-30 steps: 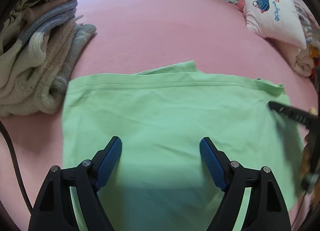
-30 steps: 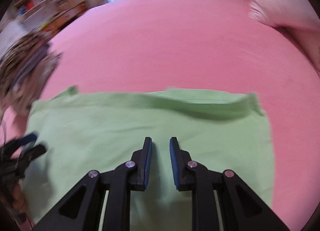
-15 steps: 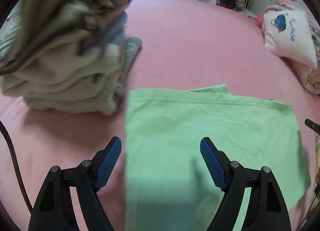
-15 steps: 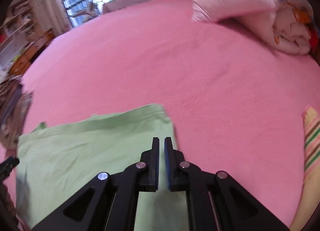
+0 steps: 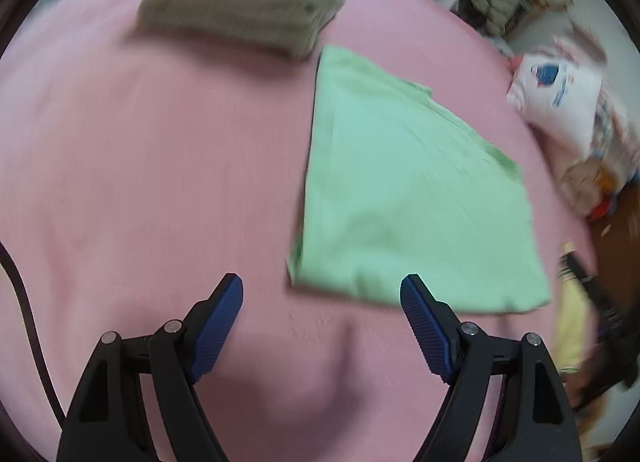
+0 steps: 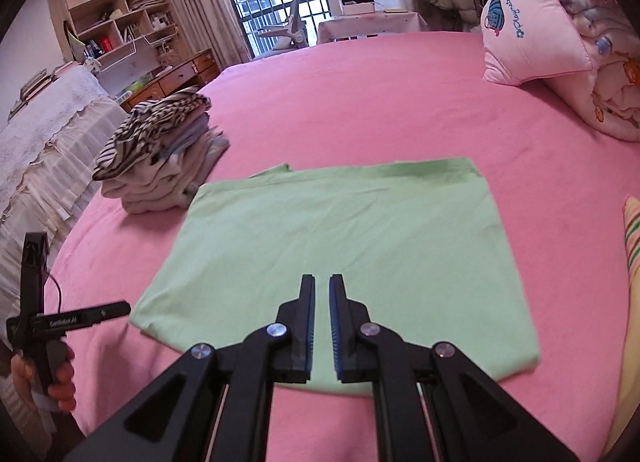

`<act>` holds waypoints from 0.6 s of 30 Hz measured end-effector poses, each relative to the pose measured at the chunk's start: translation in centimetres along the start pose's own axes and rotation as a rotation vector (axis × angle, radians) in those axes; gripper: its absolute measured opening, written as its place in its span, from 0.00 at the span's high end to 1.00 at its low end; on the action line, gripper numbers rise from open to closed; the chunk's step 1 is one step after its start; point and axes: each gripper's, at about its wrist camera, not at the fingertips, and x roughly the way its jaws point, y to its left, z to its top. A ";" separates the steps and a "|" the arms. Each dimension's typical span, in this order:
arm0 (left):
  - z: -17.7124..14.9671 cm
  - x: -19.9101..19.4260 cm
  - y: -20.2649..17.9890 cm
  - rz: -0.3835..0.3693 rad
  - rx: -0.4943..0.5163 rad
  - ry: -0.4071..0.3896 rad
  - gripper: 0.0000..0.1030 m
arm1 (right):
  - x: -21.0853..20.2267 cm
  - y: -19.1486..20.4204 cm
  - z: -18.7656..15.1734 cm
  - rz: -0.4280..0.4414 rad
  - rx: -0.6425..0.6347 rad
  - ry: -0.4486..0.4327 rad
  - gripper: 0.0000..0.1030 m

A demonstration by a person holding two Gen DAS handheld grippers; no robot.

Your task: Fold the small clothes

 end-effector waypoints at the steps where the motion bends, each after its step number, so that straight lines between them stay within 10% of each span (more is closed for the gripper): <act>1: -1.0 0.2 0.6 -0.040 -0.051 0.009 0.22 | 0.3 0.7 -0.8 -0.004 0.000 -0.001 0.93; 7: -2.6 3.1 1.8 -0.232 -0.238 -0.010 0.23 | 3.0 2.9 -4.5 -0.033 -0.018 0.027 0.93; 15: -0.9 6.1 1.3 -0.292 -0.312 -0.123 0.24 | 4.3 3.0 -5.7 -0.039 -0.014 0.010 0.94; 18: 0.0 6.8 0.3 -0.305 -0.308 -0.144 0.60 | 5.2 3.4 -6.0 -0.050 -0.047 0.021 0.97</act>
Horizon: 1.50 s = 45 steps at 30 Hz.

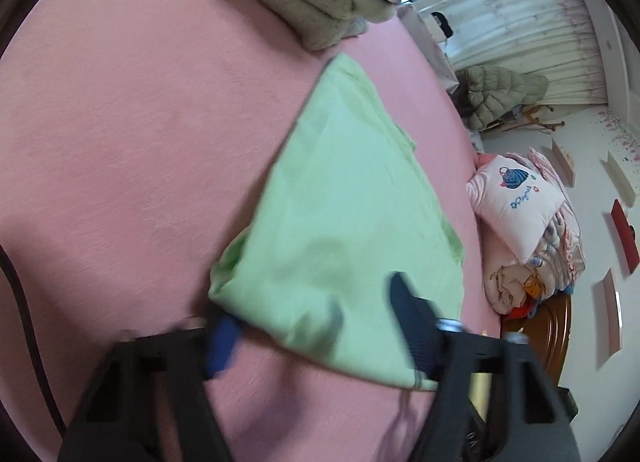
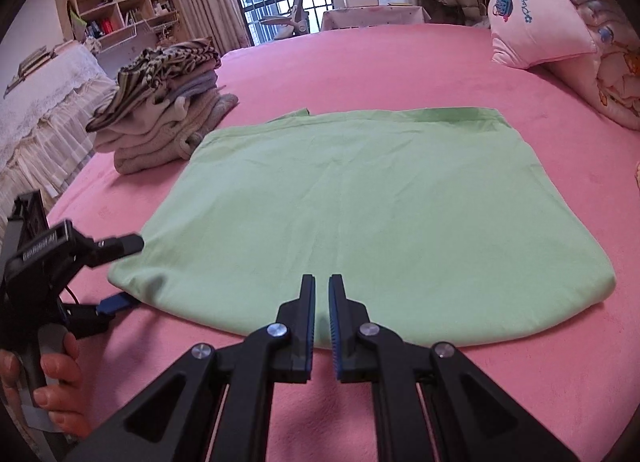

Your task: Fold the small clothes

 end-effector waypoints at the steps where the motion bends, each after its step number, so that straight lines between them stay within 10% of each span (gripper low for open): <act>1: 0.1 0.6 -0.3 -0.005 0.004 0.012 0.68 | 0.3 0.2 -0.1 -0.006 -0.012 0.004 0.97; 4: 0.2 1.4 -0.9 0.038 0.023 -0.004 0.90 | 1.0 0.5 -0.5 -0.009 -0.033 0.023 0.97; 21: -0.2 0.4 -9.9 0.087 0.280 -0.148 0.94 | 3.1 0.2 -2.4 -0.008 -0.011 0.076 0.97; 29: -2.5 3.7 -18.9 0.077 0.470 -0.131 0.94 | 2.5 -3.0 -2.6 0.132 0.152 0.064 1.00; 33: -6.9 6.7 -26.0 0.015 0.628 -0.078 0.94 | -1.0 -7.1 -3.1 0.132 0.270 0.027 1.00; 37: -12.9 11.2 -30.6 -0.020 0.731 0.033 0.94 | -5.4 -12.5 -4.1 -0.057 0.297 0.007 1.00; 43: -19.5 17.8 -29.5 0.012 0.730 0.301 0.92 | -8.2 -18.9 -6.9 -0.183 0.368 0.052 0.98; 45: -20.2 18.7 -28.2 0.027 0.713 0.345 0.74 | -8.5 -19.8 -7.2 -0.195 0.376 0.053 0.98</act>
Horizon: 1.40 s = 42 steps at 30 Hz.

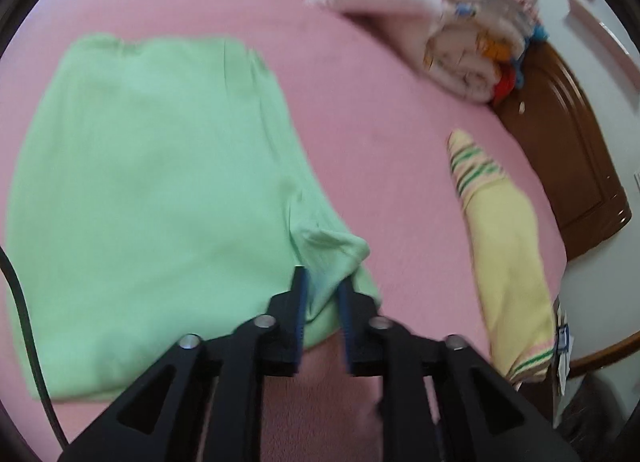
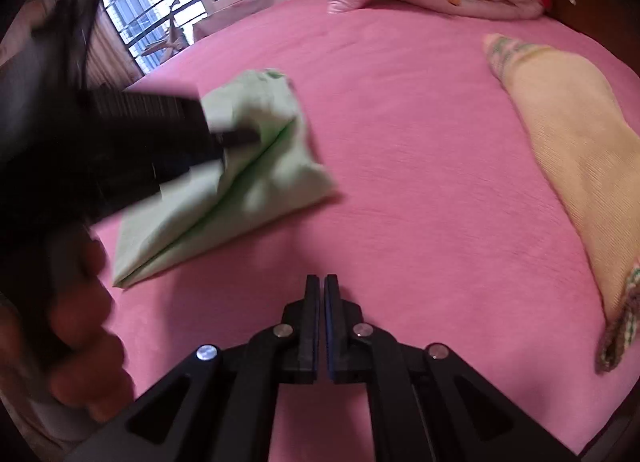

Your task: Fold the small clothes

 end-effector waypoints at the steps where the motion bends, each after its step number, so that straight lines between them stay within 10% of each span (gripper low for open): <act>1: -0.4 0.2 0.4 -0.002 -0.022 0.012 0.68 | 0.0 -0.3 0.1 -0.001 0.003 0.000 0.98; 6: -0.9 -2.0 2.1 -0.062 -0.085 -0.028 0.39 | -0.6 -1.4 1.5 0.081 0.052 -0.010 0.97; 10: -1.2 -5.7 3.5 -0.072 -0.090 -0.079 0.36 | -0.7 -1.5 3.2 0.132 0.077 -0.020 0.97; 15: -1.7 -9.9 6.5 0.157 -0.040 -0.141 0.36 | -0.2 0.3 5.3 0.161 0.010 -0.021 0.97; 21: -2.6 -11.9 12.8 0.266 -0.127 -0.101 0.36 | 1.2 4.0 7.4 0.114 -0.127 -0.038 0.54; 27: -4.0 -12.2 16.8 0.230 -0.213 -0.064 0.36 | 3.6 5.1 8.4 0.099 -0.159 -0.020 0.55; 32: -4.2 -11.7 16.8 0.231 -0.173 -0.045 0.36 | 4.6 5.9 8.3 0.066 -0.215 -0.001 0.95; 34: -4.1 -11.3 16.1 0.239 -0.141 -0.035 0.56 | 4.2 5.7 8.2 0.061 -0.208 -0.013 0.96; 35: -3.8 -10.6 15.0 0.230 -0.125 -0.023 0.87 | 3.7 5.4 8.3 0.066 -0.195 -0.023 0.96; 42: -4.2 -11.2 14.0 0.239 -0.086 -0.013 0.91 | 1.6 3.6 7.7 0.054 -0.147 -0.038 0.96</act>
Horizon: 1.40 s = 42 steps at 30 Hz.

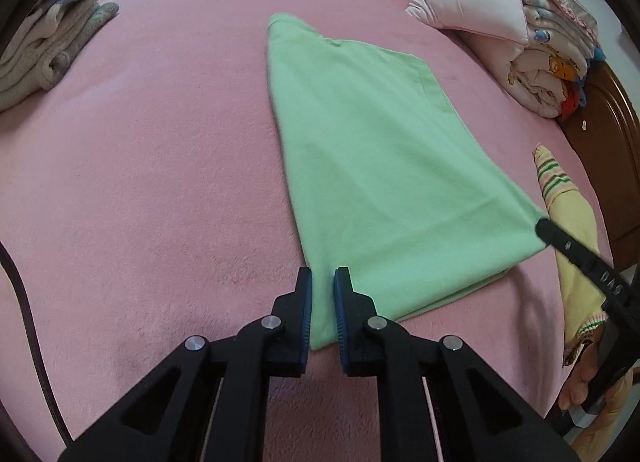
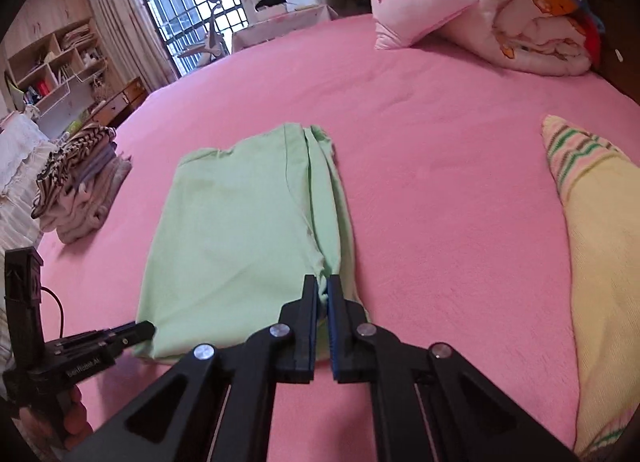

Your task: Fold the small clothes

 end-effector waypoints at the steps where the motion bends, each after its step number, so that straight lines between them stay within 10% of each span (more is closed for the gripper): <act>1: -0.1 0.0 0.2 0.006 -0.001 0.006 0.91 | 0.3 -0.1 -0.3 -0.006 0.002 0.014 0.96; 7: -0.1 0.8 0.6 0.015 -0.014 0.045 0.86 | 1.9 -0.5 -1.5 -0.045 0.003 0.063 0.92; 12: 0.5 -1.8 0.3 0.086 -0.002 -0.015 0.51 | -1.1 0.6 -0.5 -0.112 -0.017 -0.057 0.65; 20: 9.3 -3.4 -1.8 0.066 0.064 -0.185 0.47 | 1.4 3.4 7.3 0.120 -0.044 -0.040 0.63; 26: 16.7 2.5 -1.7 -0.049 0.005 -0.116 0.47 | 10.0 5.0 14.2 0.193 -0.031 0.066 0.63; 30: 18.7 5.5 -0.6 -0.062 -0.022 -0.114 0.47 | 15.9 4.7 16.1 0.430 0.101 0.201 0.66; 34: 19.7 8.9 1.1 0.039 -0.057 -0.086 0.47 | 19.6 3.8 15.9 0.183 0.053 0.242 1.00; 42: 20.2 11.1 1.4 0.151 0.022 -0.066 0.45 | 18.5 1.3 15.5 0.153 0.058 0.180 1.00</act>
